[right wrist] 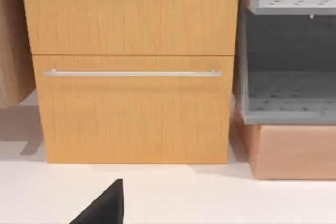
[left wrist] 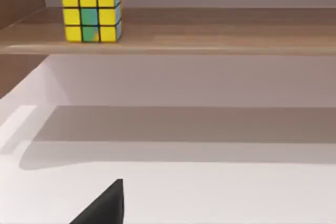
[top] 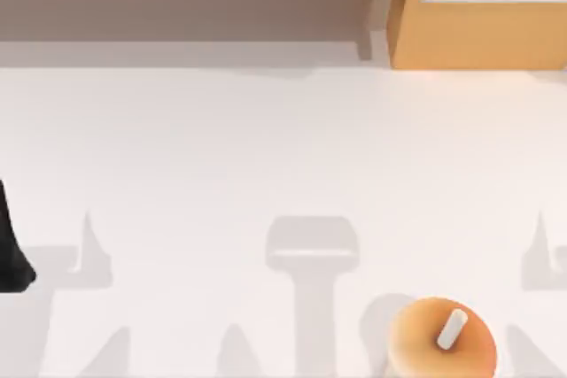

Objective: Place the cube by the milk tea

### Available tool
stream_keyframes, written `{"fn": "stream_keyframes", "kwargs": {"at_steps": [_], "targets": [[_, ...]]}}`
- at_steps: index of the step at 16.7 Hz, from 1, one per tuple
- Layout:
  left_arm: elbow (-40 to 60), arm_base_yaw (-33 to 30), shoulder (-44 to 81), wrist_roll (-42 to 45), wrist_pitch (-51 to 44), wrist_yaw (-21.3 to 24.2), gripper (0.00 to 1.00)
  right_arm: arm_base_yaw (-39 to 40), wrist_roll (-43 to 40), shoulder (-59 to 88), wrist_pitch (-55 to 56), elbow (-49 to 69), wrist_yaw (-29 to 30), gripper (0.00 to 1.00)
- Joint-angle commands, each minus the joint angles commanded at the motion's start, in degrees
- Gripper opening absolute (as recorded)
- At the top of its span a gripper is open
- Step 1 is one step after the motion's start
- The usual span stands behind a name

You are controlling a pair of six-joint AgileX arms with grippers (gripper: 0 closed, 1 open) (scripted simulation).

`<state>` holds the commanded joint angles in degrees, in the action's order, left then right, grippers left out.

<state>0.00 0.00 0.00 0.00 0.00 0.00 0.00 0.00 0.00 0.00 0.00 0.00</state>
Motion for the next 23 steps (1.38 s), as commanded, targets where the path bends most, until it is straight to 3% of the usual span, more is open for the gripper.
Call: {"fn": "stream_keyframes", "kwargs": {"at_steps": [5, 9, 23], "targets": [[3.0, 1.0, 3.5, 0.1, 3.2, 1.3, 1.00, 0.0, 0.0, 0.0, 0.0, 0.0, 0.0, 1.00], [11.7, 3.9, 16.7, 0.2, 12.7, 4.6, 1.00, 0.0, 0.0, 0.0, 0.0, 0.0, 0.0, 1.00], [44.4, 14.7, 101.9, 0.8, 50.0, 16.7, 1.00, 0.0, 0.0, 0.0, 0.0, 0.0, 0.0, 1.00]]}}
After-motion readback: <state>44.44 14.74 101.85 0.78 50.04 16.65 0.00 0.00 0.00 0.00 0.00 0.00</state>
